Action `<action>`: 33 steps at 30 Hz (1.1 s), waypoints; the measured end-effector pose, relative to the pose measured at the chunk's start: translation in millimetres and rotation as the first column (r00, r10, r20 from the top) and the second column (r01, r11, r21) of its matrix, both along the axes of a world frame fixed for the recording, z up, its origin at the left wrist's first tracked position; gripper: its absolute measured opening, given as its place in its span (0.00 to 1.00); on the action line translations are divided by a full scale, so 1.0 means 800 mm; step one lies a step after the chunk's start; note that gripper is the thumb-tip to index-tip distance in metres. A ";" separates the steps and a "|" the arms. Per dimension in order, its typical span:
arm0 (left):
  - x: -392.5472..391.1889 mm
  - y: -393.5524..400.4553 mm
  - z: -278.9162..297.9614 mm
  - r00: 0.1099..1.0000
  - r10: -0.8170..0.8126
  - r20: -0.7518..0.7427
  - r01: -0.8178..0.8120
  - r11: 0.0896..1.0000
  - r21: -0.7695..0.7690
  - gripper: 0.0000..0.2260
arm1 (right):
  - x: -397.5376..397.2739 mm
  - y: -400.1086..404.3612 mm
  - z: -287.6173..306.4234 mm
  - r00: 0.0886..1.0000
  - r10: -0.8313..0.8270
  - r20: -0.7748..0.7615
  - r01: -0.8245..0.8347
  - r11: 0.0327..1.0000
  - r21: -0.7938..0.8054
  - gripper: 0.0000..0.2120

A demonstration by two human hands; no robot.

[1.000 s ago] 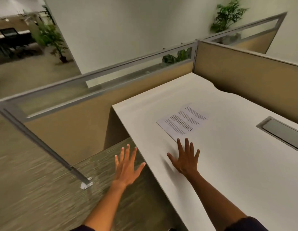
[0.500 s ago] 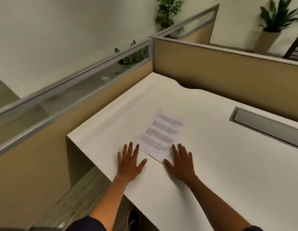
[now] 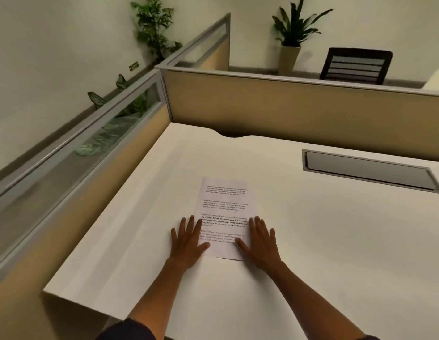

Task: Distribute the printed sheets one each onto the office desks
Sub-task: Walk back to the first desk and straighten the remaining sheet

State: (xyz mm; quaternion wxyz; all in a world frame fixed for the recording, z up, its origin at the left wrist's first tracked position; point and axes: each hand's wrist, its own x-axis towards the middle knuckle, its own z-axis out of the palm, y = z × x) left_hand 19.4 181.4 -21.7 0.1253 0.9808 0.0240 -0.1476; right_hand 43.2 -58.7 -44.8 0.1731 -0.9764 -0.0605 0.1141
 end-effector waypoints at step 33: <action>0.027 -0.051 0.009 0.998 -0.057 -0.007 0.054 0.975 -0.214 0.41 | 0.038 -0.031 0.074 0.830 -0.488 -0.271 0.548 0.622 0.558 0.15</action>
